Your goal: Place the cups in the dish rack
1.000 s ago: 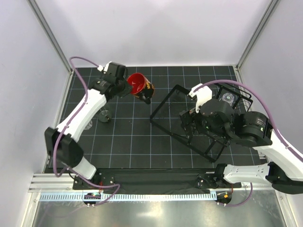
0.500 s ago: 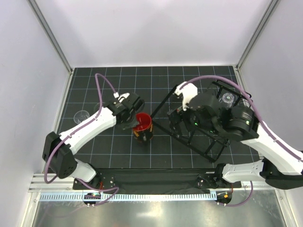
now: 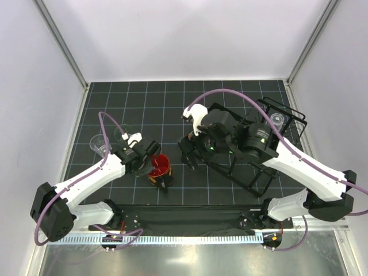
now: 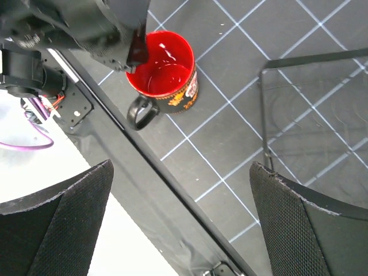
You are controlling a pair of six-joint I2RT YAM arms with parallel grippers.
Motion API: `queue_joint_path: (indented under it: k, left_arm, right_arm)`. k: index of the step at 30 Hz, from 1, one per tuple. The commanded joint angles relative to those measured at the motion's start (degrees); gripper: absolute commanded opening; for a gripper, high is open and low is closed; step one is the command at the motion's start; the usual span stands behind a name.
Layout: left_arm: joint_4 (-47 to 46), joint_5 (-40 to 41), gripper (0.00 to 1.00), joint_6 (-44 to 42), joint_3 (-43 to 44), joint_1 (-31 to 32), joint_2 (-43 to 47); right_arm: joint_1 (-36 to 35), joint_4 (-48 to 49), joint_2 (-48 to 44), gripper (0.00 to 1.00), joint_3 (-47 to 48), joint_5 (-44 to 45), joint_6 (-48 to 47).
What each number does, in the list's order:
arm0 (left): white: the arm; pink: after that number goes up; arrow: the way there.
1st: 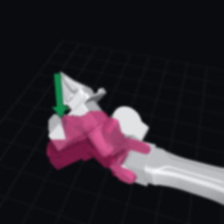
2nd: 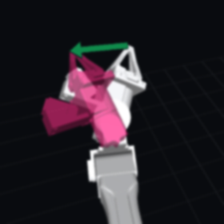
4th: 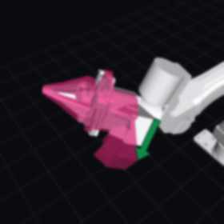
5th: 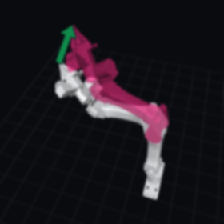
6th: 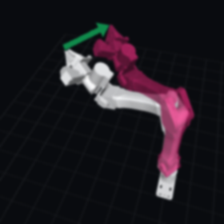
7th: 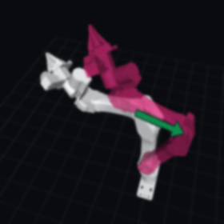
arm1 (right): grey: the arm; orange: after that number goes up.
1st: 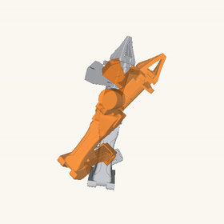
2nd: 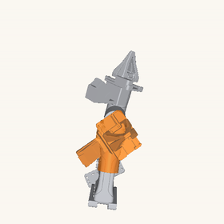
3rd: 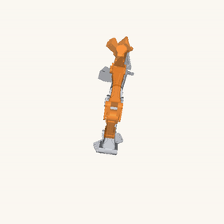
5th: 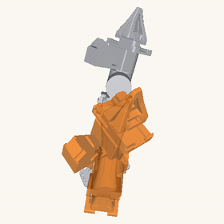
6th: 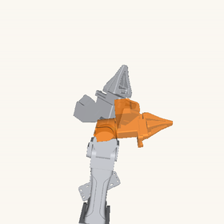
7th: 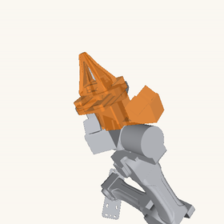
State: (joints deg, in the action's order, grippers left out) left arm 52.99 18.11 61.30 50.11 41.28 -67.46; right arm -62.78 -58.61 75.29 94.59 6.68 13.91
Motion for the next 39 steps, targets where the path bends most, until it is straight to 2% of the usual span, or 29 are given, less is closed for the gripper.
queue_joint_path:
  k: [1,7,12,15,16,22,28,33,39]
  left_arm:
    - [-5.97,1.93,0.00,4.26,-0.36,0.30,1.81]
    - [-5.71,3.42,0.06,5.32,-1.85,0.38,2.16]
    - [-6.06,3.51,0.24,6.03,-3.00,0.38,2.95]
    - [-5.97,3.43,0.39,6.38,-3.70,0.47,4.09]
    - [-5.88,3.42,0.47,6.29,-3.79,0.47,4.35]
    - [-4.83,3.16,0.62,7.08,-4.05,0.38,9.62]
    - [-2.11,4.74,0.72,6.73,-3.88,0.47,19.88]
    - [-1.31,4.66,0.77,5.33,-3.96,0.38,28.86]
    - [-1.66,6.41,0.80,4.36,-3.79,0.38,38.97]
  right_arm:
    - [0.12,4.29,2.14,1.00,0.34,-3.16,0.41]
    - [0.21,7.01,2.23,1.00,-2.65,-4.04,1.82]
    - [0.12,6.58,3.02,1.00,-4.06,-1.50,2.87]
    - [0.21,6.49,2.50,1.00,-5.37,-0.18,2.26]
    - [0.29,6.93,1.80,1.00,-5.64,0.52,1.74]
    - [1.96,6.94,1.61,1.00,-5.64,3.16,-1.25]
    - [5.74,8.51,1.44,1.00,-4.32,0.19,-3.63]
    - [7.41,5.62,8.90,0.97,1.20,-8.67,-4.77]
    - [7.24,8.24,14.79,0.89,1.04,-14.49,-3.28]
